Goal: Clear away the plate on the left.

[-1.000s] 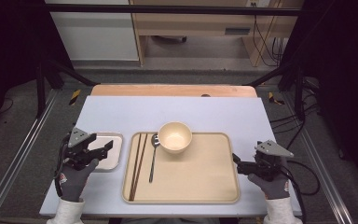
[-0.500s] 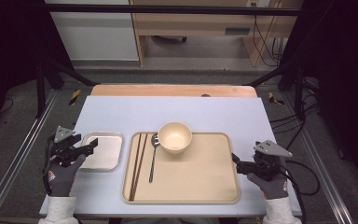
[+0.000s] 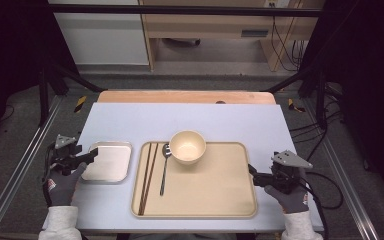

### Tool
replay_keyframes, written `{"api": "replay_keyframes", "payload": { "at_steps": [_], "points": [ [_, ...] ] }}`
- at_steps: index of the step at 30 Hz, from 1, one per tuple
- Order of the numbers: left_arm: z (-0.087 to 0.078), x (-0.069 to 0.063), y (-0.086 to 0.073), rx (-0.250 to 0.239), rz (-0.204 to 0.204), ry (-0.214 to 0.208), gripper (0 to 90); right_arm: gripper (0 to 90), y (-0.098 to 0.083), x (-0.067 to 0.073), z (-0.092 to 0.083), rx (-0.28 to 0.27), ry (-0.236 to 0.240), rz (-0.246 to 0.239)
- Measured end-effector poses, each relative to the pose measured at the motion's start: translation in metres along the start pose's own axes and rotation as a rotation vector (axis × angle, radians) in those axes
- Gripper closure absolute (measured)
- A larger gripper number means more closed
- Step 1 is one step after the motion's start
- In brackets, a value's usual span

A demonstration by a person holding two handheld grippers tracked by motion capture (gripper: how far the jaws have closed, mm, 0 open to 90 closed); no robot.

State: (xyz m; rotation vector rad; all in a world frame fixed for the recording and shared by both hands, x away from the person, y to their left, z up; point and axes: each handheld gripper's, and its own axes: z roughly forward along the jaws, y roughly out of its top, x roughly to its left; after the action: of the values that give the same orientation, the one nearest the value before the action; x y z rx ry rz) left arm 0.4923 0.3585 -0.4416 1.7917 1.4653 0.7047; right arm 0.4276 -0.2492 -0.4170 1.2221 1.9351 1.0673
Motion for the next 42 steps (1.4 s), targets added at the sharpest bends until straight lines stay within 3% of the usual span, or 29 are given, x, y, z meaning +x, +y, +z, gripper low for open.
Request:
{"api": "replay_keyframes", "payload": {
  "at_steps": [7,20,35,39,42],
  "points": [
    [0.008,0.006,-0.005,0.075,-0.006,0.036,41.3,4.0,0.000,0.001,0.001,0.009,0.000,-0.003],
    [0.017,0.011,-0.013,0.159,-0.023,0.069,55.4,4.2,0.000,0.002,0.001,0.010,0.001,-0.002],
    [0.018,0.010,-0.014,0.209,-0.042,0.032,75.5,4.2,0.000,0.001,0.000,0.006,-0.003,-0.006],
    [0.017,0.009,-0.014,0.216,-0.038,0.041,77.6,4.2,0.000,0.001,0.001,0.006,-0.004,-0.006],
    [0.017,0.011,-0.015,0.217,-0.060,0.038,81.3,4.2,0.000,0.001,0.000,0.004,-0.003,-0.006]
  ]
}}
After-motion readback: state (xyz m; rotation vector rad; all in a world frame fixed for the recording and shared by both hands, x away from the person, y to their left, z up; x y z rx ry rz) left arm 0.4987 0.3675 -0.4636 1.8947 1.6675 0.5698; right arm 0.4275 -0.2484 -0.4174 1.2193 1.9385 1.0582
